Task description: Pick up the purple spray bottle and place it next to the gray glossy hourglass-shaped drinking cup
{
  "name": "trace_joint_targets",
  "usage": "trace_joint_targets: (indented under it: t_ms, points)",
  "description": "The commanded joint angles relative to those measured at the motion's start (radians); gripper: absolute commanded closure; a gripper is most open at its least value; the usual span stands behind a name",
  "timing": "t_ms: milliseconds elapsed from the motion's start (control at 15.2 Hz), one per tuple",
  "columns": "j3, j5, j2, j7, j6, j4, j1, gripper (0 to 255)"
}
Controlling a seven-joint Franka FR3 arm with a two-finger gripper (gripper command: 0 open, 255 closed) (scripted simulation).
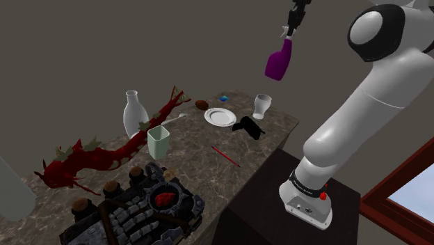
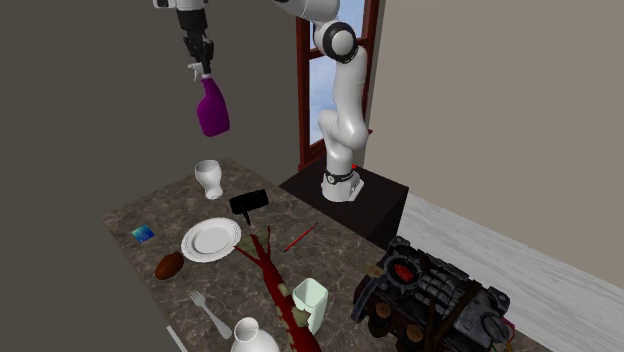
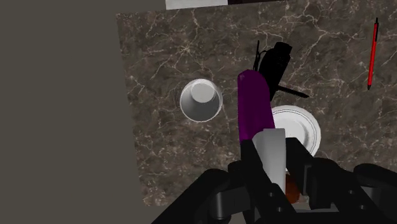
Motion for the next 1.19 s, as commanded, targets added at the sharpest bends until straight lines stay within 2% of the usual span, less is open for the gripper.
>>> trace_joint_targets:
  t_ms: [0, 198, 396, 528, 660, 858, 1122]
  points:
    - [-0.039, 0.017, 0.06, -0.064, -0.008, 0.068, -0.025, 255]
    - [-0.094, 0.059, 0.161, -0.155, -0.029, 0.183, -0.076, 255]
    - [-0.141, 0.124, 0.288, -0.247, -0.07, 0.338, -0.151, 255]
    - [-0.165, 0.186, 0.396, -0.305, -0.118, 0.485, -0.226, 255]
    - [-0.17, 0.269, 0.537, -0.348, -0.204, 0.705, -0.338, 255]
    - [-0.173, 0.206, 0.434, -0.34, -0.087, 0.489, -0.262, 255]
    - [-0.171, 0.161, 0.357, -0.326, 0.014, 0.316, -0.213, 255]
